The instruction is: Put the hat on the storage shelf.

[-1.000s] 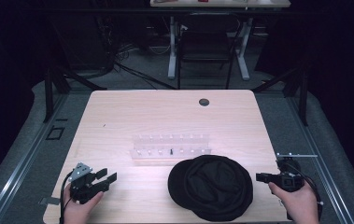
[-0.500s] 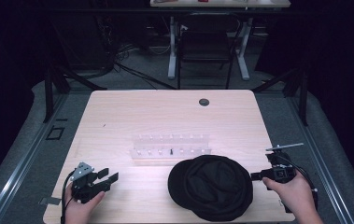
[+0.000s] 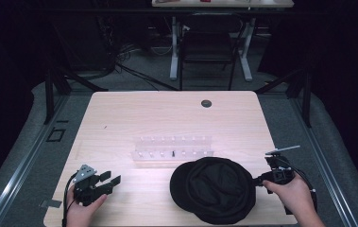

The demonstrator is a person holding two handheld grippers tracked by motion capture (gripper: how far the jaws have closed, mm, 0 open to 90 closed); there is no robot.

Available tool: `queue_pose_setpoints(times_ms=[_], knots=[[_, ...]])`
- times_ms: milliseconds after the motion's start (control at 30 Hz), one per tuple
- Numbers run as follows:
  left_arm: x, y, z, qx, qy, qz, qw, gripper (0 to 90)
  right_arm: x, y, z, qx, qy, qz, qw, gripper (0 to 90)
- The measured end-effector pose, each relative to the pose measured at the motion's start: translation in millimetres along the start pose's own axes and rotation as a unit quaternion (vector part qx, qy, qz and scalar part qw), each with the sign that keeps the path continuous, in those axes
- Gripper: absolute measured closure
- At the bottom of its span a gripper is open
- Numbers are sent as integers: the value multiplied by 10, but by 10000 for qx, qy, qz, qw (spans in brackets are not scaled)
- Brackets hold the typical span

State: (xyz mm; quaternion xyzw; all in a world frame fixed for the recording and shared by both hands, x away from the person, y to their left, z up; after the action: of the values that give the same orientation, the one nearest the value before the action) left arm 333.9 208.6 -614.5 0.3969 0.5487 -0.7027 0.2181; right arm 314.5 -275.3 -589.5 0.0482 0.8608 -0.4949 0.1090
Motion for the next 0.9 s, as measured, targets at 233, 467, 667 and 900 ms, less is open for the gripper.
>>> queue_pose_setpoints(times_ms=[233, 467, 667, 900], knots=[[2, 1, 3, 11, -16, -10, 10000, 495, -5, 63, -29, -47, -43, -150, 9999, 752], [5, 2, 3, 20, -13, -36, 10000, 494, -7, 151, -29, -42, -44, -336, 9994, 780], [3, 8, 0, 15, -29, -12, 10000, 494, -10, 182, -23, -75, 45, -458, 9989, 780], [7, 11, -9, -22, -27, -36, 10000, 495, 11, 197, -6, -107, 82, -618, 9980, 781]])
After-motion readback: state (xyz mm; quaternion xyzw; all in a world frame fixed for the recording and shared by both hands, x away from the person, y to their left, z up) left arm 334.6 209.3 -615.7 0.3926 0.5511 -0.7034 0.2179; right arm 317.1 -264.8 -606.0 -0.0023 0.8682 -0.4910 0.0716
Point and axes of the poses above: each handheld gripper's, and its own axes: y roughly forward along the jaws, x roughly out of its underside, z roughly to its right, the point moved 10 cm from there along y, roughly forward along the jaws, and after that the axes turned 12 degrees about -x, right-handed, at the moved point
